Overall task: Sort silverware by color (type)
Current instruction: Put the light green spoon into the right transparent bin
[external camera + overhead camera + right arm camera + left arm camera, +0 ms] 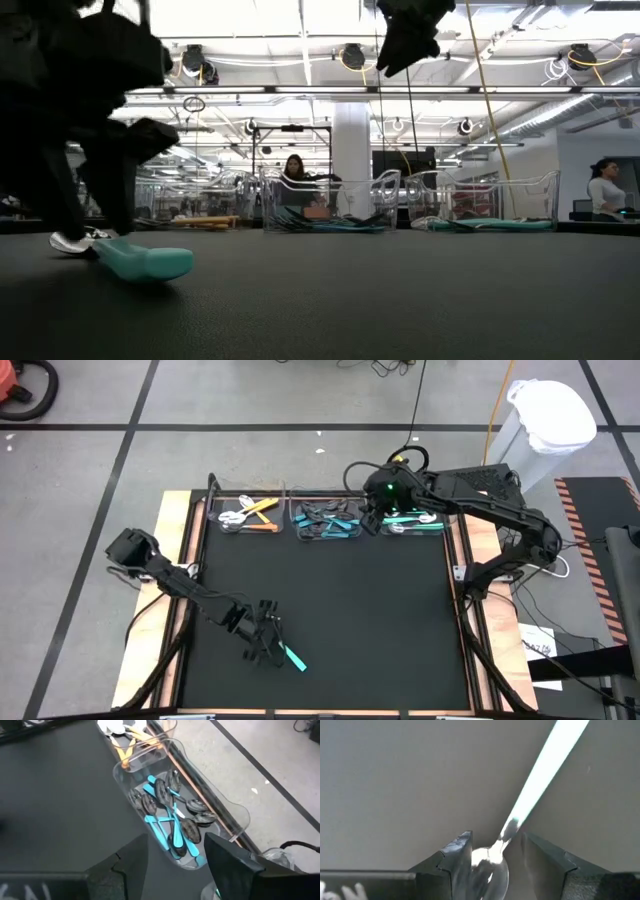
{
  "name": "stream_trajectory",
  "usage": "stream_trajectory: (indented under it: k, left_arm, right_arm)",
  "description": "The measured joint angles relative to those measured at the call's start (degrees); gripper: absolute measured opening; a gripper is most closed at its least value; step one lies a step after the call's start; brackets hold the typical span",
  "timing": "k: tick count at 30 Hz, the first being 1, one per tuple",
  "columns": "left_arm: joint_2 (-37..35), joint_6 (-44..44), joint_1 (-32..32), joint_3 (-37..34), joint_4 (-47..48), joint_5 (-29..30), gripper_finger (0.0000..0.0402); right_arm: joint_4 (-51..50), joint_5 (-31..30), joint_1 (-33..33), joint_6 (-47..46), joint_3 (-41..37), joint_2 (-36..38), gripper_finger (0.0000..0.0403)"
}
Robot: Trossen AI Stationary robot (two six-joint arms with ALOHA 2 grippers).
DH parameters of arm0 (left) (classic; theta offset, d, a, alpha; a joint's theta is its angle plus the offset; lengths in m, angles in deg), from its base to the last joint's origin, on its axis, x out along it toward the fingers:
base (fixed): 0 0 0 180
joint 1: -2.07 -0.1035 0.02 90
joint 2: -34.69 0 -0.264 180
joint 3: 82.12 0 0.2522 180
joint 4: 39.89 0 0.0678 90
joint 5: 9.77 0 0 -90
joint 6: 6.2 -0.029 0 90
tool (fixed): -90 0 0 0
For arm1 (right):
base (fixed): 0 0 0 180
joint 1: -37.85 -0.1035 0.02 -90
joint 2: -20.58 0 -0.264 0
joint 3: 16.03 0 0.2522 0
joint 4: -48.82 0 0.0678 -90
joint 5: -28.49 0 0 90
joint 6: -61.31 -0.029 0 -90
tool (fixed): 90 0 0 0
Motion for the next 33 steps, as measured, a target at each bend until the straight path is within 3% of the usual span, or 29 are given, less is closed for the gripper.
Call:
stream_trajectory:
  k: [8,16,19,24,26,33]
  left_arm:
    - [4.4,-3.7,-0.9,-0.6,-6.1,-2.8,0.0153]
    - [5.0,4.2,-2.6,-0.5,-5.5,-4.2,0.0021]
    - [4.1,5.7,-4.5,-0.6,-6.1,-4.3,0.0022]
    - [1.6,4.8,-8.9,0.4,-5.5,2.7,0.0041]
    - [0.1,1.5,-10.9,1.6,-5.5,4.0,0.0034]
    - [-2.8,-18.4,-17.2,9.3,-5.8,13.5,0.0024]
  right_arm:
    - [-0.3,0.0,-2.0,-0.8,0.0,0.5,0.0186]
    - [0.7,0.2,-3.3,-6.1,0.0,0.5,0.0186]
    - [0.7,6.3,-3.4,-8.9,0.0,0.5,0.0187]
    - [-0.1,23.4,-3.9,-10.1,0.0,0.5,0.0192]
    - [-0.4,26.8,-4.9,-10.7,0.0,0.1,0.0192]
    - [-0.7,25.9,-10.6,-4.7,0.0,-3.0,0.0200]
